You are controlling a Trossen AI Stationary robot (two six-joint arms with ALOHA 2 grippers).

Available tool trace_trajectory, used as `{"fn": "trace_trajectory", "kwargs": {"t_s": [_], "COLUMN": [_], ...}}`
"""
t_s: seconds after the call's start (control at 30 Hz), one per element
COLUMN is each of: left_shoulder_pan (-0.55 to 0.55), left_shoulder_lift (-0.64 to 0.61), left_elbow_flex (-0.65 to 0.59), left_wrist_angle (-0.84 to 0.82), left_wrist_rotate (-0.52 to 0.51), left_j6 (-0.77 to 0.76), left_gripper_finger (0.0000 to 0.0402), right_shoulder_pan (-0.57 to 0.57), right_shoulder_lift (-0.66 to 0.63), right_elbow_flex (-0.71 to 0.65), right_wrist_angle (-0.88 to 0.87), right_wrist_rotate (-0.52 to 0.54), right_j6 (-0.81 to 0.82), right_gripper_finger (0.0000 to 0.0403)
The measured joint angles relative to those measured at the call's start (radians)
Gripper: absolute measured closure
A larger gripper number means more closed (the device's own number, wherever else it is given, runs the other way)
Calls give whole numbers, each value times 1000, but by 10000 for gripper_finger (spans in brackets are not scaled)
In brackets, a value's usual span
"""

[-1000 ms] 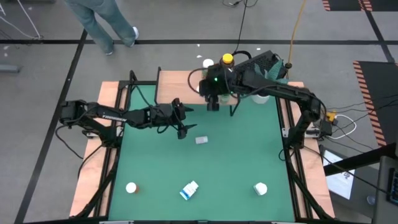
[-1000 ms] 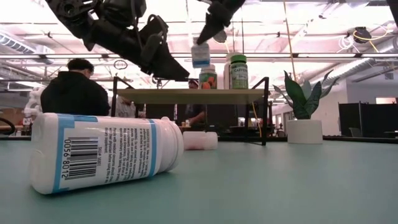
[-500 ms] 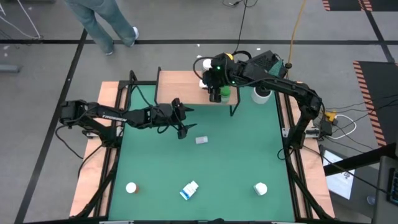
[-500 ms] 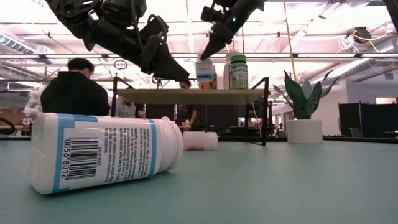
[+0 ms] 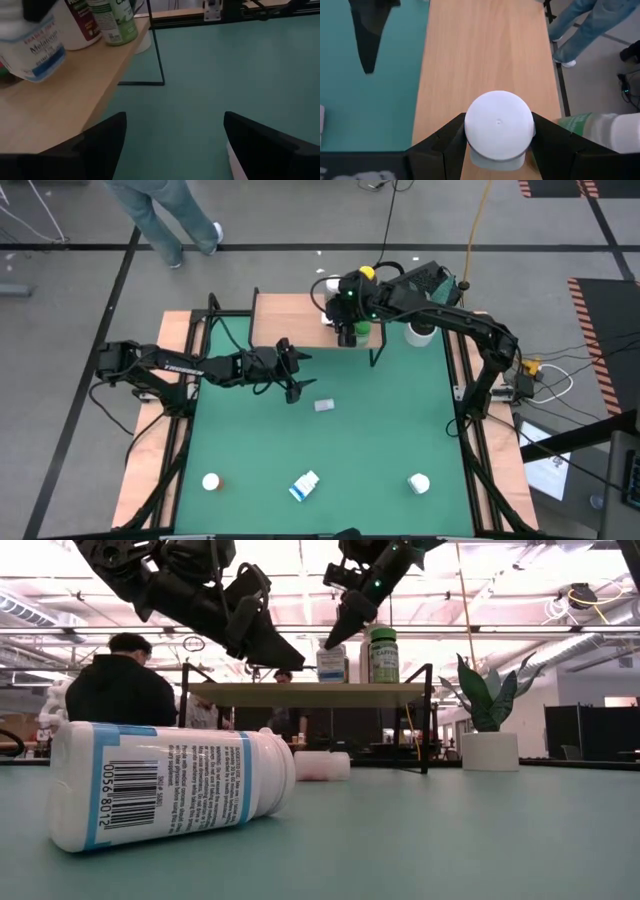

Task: Pick and place medicine bottles onto shelf by color
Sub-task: Put the top left blue white medicine bottle on the shelf

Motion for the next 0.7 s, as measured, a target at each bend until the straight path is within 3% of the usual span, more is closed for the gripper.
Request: {"fn": "trace_trajectory", "kwargs": {"t_s": [0.7], "left_shoulder_pan": [0], "left_shoulder_lift": [0], "left_elbow_flex": [0], "left_wrist_angle": [0], "left_wrist_rotate": [-2], "left_j6": [-5], "left_gripper_finger": [66], "right_shoulder_pan": [0], "right_shoulder_lift": [1], "right_elbow_flex": [-9], "right_wrist_angle": [20], "right_wrist_rotate": [0], "right_j6": [-4], "right_gripper_finger": [206]}}
